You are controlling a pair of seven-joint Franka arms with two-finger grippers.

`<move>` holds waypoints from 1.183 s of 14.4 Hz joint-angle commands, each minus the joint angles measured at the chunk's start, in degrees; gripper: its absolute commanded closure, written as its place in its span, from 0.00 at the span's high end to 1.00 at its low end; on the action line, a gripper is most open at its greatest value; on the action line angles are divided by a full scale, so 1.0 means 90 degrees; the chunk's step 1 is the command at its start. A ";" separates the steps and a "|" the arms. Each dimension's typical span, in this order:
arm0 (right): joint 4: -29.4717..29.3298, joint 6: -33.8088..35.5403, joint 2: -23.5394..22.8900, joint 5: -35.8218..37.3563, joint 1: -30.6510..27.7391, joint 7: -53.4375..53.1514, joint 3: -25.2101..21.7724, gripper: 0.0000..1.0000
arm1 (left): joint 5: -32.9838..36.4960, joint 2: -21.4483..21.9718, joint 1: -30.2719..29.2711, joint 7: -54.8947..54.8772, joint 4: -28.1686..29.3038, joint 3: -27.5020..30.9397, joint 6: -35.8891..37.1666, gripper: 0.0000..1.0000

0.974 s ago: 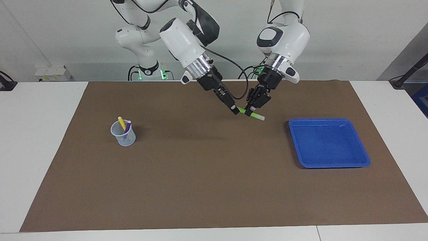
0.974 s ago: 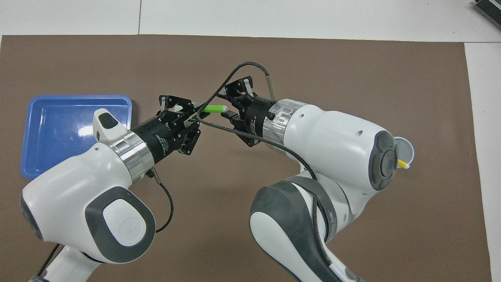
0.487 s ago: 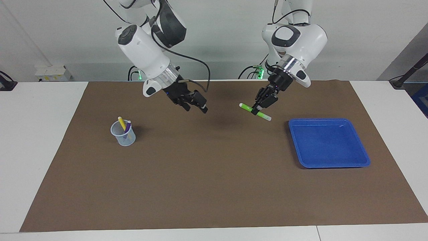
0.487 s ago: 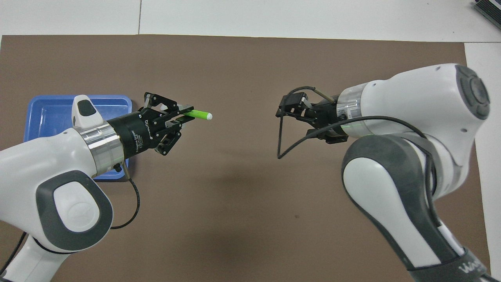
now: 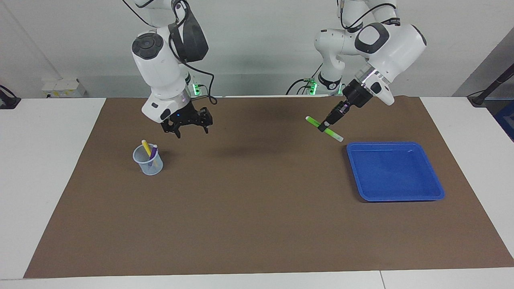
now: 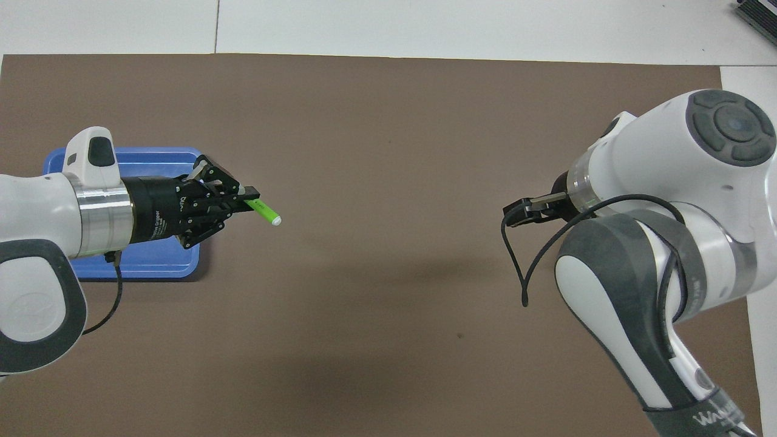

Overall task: Right arm passes pens to left for tray arrangement
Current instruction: 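Carry the pen to the tray with the left gripper while the right gripper returns, then lower the green pen into the blue tray and open the left gripper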

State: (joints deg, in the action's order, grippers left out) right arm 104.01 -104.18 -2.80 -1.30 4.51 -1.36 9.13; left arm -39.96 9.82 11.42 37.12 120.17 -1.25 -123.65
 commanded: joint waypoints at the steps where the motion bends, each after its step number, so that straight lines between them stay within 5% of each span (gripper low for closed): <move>1: 0.0862 -0.0152 0.0466 0.0261 -0.0684 0.1367 0.0079 1.00 | 0.0669 0.0042 -0.0350 -0.0889 -0.0178 -0.0027 0.0846 0.00; 10: 0.2114 -0.1129 0.0711 0.0652 -0.1895 0.3694 0.0079 0.98 | 0.2388 -0.0231 -0.1005 -0.3449 -0.0276 -0.0027 0.1523 0.00; 17: 0.2730 -0.1656 0.0887 0.0642 -0.2063 0.3843 0.0079 0.84 | 0.3122 -0.0719 -0.1366 -0.4388 -0.0247 -0.0027 0.1250 0.00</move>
State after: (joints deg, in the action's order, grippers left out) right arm 125.94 -117.27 3.00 3.63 -12.55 32.16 9.08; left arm -13.36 4.60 0.86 -0.49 118.41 -1.07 -111.43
